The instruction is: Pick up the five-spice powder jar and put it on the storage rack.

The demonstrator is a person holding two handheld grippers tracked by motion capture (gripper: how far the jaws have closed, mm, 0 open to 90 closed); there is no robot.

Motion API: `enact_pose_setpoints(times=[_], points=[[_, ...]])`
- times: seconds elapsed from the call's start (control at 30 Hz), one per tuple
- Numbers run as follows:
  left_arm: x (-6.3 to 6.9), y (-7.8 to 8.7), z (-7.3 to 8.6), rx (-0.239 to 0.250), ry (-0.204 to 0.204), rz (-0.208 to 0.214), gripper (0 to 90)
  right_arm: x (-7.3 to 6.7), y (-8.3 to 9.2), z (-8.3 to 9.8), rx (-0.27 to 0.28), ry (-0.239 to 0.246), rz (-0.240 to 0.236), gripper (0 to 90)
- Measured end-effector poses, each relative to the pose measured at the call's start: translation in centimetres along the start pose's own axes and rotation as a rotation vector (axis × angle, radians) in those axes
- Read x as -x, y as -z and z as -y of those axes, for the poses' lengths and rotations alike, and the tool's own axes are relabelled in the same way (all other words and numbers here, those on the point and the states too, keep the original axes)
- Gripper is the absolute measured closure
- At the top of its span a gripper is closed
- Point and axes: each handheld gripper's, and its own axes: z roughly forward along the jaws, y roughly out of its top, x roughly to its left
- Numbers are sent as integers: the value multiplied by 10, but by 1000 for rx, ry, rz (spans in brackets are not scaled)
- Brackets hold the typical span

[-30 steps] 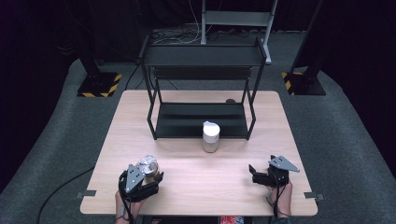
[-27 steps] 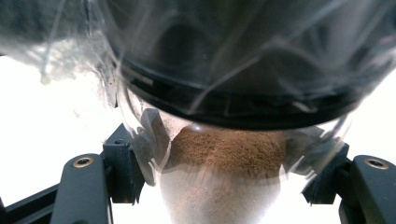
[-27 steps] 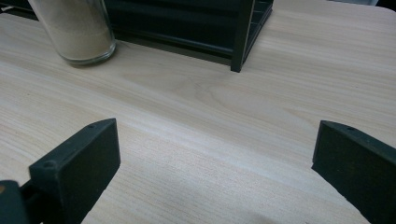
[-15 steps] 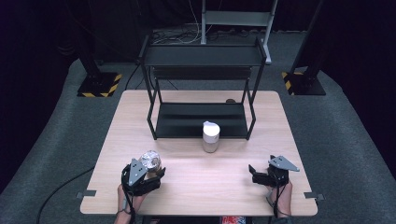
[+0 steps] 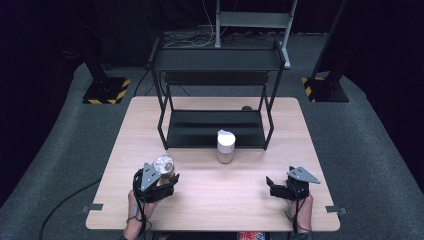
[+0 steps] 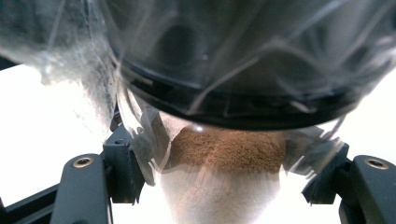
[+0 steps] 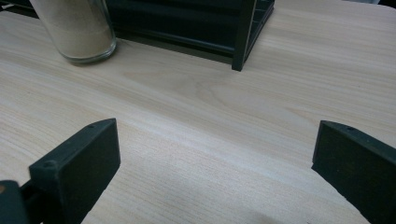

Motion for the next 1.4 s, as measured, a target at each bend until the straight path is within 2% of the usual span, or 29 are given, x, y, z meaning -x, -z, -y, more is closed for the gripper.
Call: enact_pose_setpoints(times=[1.4], points=[[-13,-35,-25,3,-12,3,302,1,1,1,6,-5,-1,0]])
